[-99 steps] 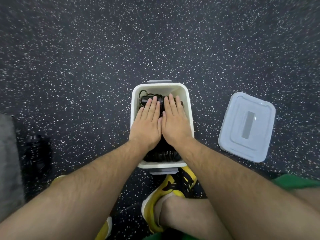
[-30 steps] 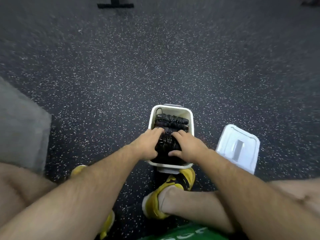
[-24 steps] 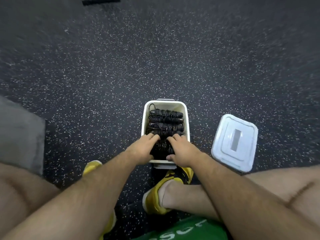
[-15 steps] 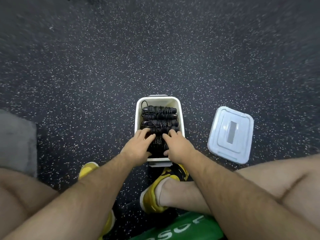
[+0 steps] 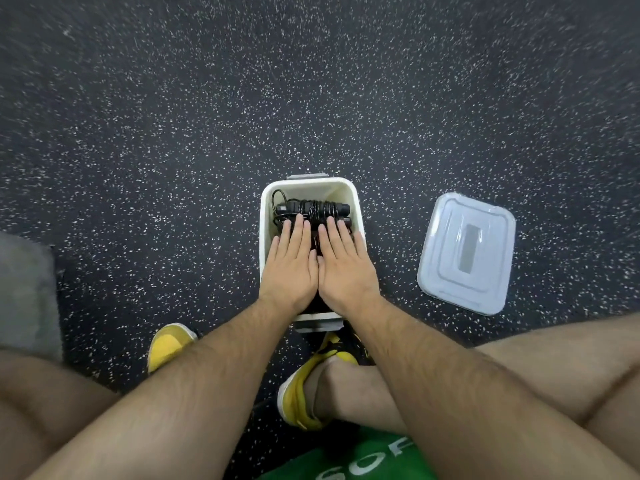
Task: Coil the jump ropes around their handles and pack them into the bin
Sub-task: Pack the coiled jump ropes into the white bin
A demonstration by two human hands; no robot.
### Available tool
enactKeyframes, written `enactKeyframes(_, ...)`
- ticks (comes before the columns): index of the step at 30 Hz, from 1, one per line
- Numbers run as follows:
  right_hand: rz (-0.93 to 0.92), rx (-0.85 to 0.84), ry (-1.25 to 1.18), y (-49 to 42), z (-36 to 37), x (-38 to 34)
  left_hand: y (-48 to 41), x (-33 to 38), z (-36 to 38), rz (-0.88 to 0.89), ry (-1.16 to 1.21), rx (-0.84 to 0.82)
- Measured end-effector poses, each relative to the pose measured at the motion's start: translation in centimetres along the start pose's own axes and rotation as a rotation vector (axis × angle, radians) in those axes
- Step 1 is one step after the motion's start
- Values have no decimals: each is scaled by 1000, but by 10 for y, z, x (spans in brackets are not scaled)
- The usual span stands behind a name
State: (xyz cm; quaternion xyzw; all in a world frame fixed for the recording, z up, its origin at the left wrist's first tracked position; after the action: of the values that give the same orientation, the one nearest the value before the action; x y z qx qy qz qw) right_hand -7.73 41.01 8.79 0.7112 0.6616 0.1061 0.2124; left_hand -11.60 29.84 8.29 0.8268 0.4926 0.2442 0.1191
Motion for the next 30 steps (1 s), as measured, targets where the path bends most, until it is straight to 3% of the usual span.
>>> enactKeyframes(4, -25, -24, 41, -9, 10, 2, -8, -5, 13, -56, -128, -13)
enactKeyframes(13, -13, -136, 106, -21, 13, 6, -20, -4, 15, -48, -147, -109)
enactKeyframes(20, -90, -170, 96, -15, -6, 11, -11, 2, -4, -31, -180, -83)
enactKeyframes(25, -10, -37, 68, -10, -47, 58, -28, 52, -38, 235, -211, 237)
enactKeyframes(30, 178, 8, 94, -15, -84, 140, -83, 128, -44, 372, -118, 231)
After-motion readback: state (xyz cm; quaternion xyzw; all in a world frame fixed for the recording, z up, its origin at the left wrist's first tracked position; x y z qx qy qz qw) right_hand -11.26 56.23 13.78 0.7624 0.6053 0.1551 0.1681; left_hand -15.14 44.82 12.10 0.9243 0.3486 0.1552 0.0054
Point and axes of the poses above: each hand's wrist, its own y-axis away from the middle knuckle, its own z-axis out of the palm, x = y × z, the point moved 3 cm from there along -y, towards the middle knuckle, and after that the axes turned 15 degrees about -x, right-handed, at the moved point
